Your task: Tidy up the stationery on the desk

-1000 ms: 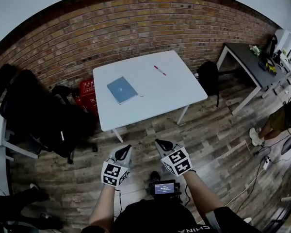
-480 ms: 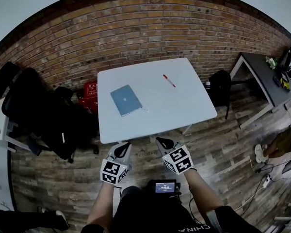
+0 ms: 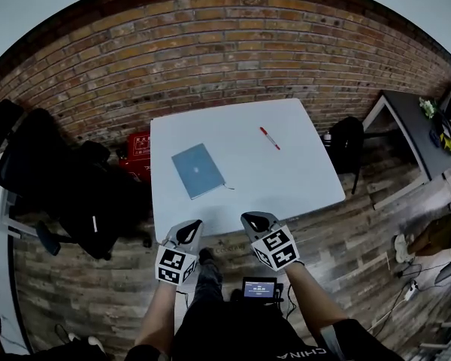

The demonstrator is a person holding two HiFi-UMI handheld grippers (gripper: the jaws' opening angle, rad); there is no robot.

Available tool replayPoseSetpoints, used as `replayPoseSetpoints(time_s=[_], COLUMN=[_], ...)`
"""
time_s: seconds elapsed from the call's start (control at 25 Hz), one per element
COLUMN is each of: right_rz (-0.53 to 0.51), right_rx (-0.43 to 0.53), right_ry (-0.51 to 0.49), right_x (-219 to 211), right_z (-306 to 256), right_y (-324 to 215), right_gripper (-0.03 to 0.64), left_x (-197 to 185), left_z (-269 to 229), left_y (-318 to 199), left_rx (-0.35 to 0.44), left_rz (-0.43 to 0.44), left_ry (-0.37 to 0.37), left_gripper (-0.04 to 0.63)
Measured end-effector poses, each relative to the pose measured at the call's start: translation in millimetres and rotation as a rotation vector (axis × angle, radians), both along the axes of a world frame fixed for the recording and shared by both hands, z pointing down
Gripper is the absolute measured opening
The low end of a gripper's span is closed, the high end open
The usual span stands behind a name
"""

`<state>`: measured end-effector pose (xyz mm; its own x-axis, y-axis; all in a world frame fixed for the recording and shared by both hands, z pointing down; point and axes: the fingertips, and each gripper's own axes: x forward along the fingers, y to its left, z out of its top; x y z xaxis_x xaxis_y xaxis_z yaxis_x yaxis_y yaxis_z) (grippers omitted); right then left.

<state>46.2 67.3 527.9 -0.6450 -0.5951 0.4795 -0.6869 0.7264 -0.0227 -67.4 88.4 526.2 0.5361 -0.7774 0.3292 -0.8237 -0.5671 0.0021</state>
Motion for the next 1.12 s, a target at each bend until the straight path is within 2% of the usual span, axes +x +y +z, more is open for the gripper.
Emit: replayPoseSetpoints(time_s=[0.32,0.56,0.84,1.12], right_rz=[0.038,0.059,0.049,-0.033], right_rx=[0.005,0.004,-0.035,-0.06], right_ry=[0.023,0.029,0.035,0.05], right_x=[-37.6,-71.5,-78.9,-79.6], right_z=[-12.4,-20.3,-9.6,-0.3], right_y=[-101.9,-156.8,-181.2,-192.5], right_gripper=[0.008,0.008,0.008,0.008], left_x=[-36.6,-71.3,-74.1,-70.2], left_z=[-9.5,-18.5,-2.6,2.9], left_y=[-103.3,-167.8,-189.0,-192.7], left_rx=[0.007,0.017,-0.025,-0.05], left_rz=[0.039,0.055,0.049,-0.018], left_ry=[0.008,0.009,0.019,0.019], left_gripper=[0.011,0.011,0.011,0.011])
